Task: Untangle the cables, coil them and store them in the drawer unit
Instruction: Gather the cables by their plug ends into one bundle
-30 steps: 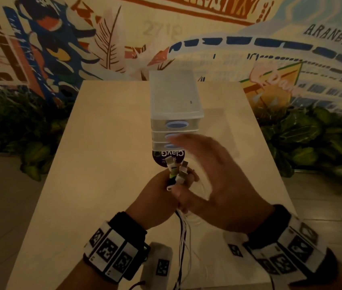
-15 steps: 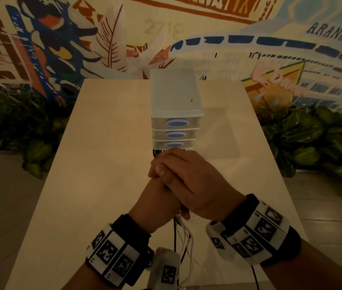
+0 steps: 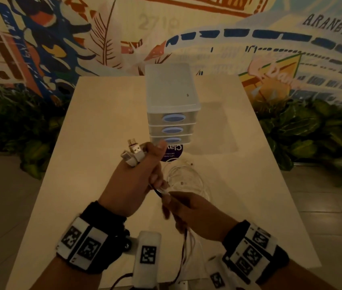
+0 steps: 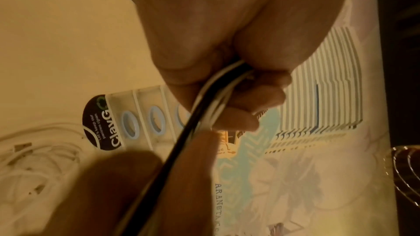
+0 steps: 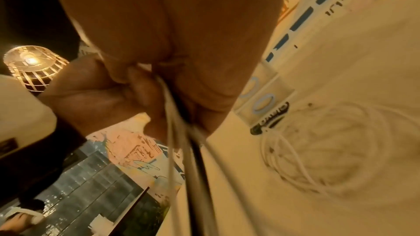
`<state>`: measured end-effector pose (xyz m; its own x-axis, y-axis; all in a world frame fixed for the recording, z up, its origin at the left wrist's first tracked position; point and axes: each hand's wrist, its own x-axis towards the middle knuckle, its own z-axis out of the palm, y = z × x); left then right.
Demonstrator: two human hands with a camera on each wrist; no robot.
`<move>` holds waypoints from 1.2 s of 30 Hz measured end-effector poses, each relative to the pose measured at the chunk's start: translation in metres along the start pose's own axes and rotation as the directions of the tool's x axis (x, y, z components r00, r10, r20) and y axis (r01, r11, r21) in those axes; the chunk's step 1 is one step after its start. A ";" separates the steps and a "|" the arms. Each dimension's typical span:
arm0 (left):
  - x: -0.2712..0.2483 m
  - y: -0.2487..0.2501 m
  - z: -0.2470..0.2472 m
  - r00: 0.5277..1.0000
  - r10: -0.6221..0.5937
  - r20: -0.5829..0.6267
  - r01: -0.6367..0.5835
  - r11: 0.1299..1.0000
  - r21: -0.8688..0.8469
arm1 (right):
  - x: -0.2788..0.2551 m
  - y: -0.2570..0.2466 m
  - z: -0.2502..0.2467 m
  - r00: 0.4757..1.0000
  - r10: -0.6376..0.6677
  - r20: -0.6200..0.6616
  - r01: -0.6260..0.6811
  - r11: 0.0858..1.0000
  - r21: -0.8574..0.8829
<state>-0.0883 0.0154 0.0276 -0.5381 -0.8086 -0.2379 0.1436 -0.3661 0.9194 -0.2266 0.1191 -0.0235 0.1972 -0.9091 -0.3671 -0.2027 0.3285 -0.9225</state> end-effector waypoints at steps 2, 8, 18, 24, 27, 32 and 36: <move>-0.002 0.002 -0.006 0.999 -0.020 0.036 0.022 0.998 -0.052 | -0.009 0.016 0.003 0.999 0.047 0.012 -0.048 0.998 0.048; -0.005 -0.009 -0.008 0.985 -0.024 0.170 0.032 0.999 -0.044 | -0.036 0.060 0.009 0.963 0.249 0.100 -0.268 0.921 0.281; -0.001 0.008 -0.020 0.993 -0.049 0.110 0.058 0.995 -0.078 | -0.070 0.121 0.006 0.897 0.441 0.007 -0.439 0.894 -0.095; -0.004 -0.008 -0.021 0.990 -0.104 0.090 0.114 0.988 -0.108 | -0.082 0.125 0.008 0.922 0.386 0.015 -0.371 0.897 -0.239; -0.005 -0.012 -0.027 0.988 -0.131 0.085 0.139 0.985 -0.105 | -0.089 0.109 -0.006 0.957 0.290 0.020 -0.266 0.903 -0.338; -0.004 -0.023 -0.037 0.984 -0.166 0.070 0.172 0.980 -0.096 | -0.073 0.084 -0.054 0.955 0.151 -0.257 -0.224 0.933 -0.281; -0.004 -0.035 -0.038 0.982 -0.178 0.067 0.183 0.979 -0.087 | -0.014 0.063 -0.096 0.876 0.029 -0.481 -0.217 0.915 -0.340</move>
<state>-0.0596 0.0136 -0.0158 -0.6098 -0.6976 -0.3760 0.1140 -0.5467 0.8295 -0.3346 0.1283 -0.0649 -0.2941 -0.9103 -0.2912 -0.5539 0.4106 -0.7243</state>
